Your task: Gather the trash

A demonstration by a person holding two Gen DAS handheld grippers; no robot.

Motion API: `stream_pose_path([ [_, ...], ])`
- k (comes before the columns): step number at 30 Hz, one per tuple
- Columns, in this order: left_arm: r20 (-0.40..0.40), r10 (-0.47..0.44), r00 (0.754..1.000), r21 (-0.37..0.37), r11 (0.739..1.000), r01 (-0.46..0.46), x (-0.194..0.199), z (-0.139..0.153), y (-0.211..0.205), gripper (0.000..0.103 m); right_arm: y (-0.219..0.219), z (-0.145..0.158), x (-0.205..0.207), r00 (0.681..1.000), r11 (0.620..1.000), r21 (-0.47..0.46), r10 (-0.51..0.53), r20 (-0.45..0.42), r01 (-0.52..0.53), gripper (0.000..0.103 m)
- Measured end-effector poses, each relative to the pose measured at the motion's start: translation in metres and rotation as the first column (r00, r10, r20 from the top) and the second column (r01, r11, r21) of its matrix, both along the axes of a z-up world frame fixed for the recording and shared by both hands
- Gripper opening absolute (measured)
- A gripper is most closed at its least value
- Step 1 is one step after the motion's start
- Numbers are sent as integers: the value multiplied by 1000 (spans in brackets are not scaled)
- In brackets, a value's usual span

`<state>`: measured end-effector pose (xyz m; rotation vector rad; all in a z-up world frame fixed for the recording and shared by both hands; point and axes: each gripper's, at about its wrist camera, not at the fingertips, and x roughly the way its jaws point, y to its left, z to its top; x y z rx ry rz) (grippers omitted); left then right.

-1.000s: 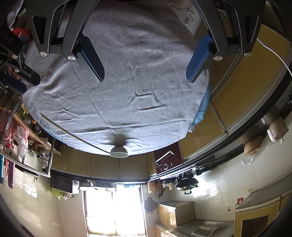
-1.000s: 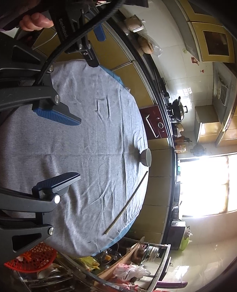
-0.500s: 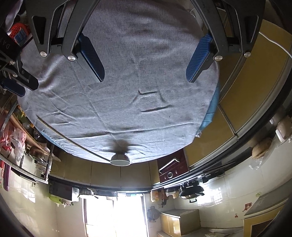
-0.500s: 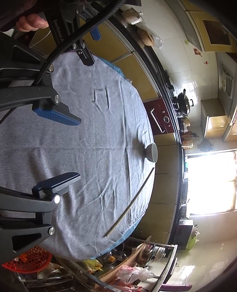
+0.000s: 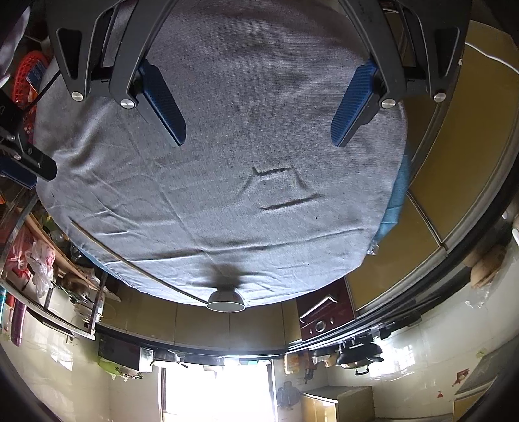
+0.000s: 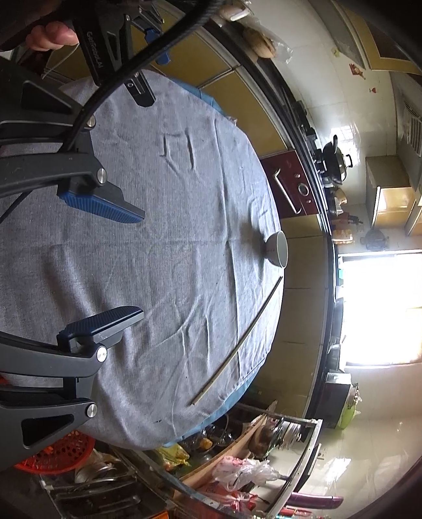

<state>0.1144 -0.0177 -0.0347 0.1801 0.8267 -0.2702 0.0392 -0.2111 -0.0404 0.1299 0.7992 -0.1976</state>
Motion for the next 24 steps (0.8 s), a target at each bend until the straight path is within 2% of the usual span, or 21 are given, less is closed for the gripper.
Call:
stream_pose_path([
  [11,-33,-9,999,25,1000,10,17,-4,11,91,9,0,9,999,999,6,-31,-19,32,57],
  [24,-42,65,997,44,997,-63,28,-13,9,91,21,-19,33,996,996,40,79,-49,-77,57],
])
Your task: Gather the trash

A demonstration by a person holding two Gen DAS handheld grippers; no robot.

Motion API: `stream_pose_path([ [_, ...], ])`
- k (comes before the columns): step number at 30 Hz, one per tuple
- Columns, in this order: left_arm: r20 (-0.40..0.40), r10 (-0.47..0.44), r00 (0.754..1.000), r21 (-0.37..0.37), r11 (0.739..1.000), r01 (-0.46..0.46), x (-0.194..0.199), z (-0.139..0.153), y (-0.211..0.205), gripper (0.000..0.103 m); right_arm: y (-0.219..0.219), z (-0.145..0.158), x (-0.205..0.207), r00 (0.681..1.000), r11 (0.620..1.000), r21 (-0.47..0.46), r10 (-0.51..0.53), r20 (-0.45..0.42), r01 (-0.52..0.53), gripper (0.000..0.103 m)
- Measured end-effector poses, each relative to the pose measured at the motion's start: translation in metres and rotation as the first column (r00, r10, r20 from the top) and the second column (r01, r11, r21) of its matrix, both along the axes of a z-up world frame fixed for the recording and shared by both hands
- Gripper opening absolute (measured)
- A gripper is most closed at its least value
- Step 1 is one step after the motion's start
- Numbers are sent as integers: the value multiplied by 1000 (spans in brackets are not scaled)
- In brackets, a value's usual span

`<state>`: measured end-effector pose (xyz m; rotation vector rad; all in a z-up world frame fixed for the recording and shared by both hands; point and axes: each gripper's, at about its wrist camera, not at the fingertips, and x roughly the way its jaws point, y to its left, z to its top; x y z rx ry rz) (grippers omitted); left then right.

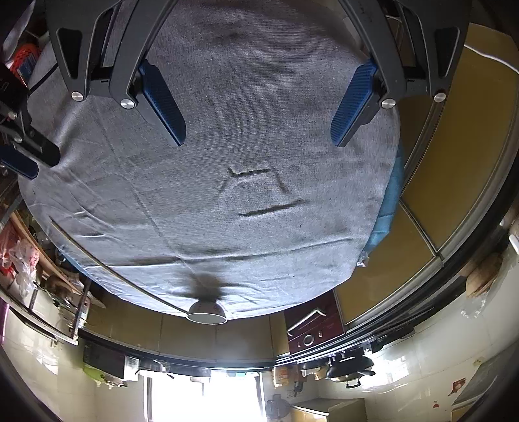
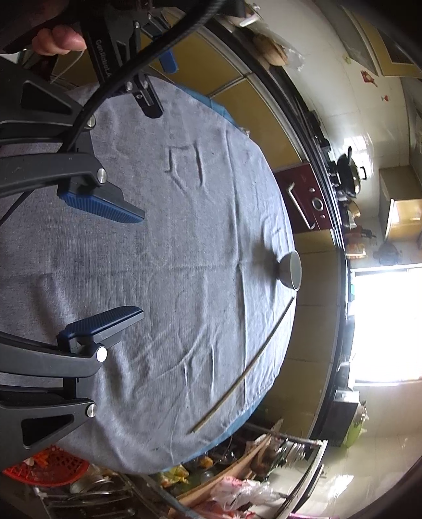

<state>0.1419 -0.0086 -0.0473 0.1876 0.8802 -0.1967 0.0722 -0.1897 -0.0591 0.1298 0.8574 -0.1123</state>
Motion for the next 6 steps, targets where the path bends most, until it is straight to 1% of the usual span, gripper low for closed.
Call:
stream_pose_path([
  [4,9,4,1000,13,1000,-4,1,-3,-9,91,-7,-8,4,1000,1000,21,16,-4,-16,57],
  [6,-3,4,1000,28,1000,-4,5,-8,-15,91,-15,-14,7,1000,999,39,12,-5,-12,57],
])
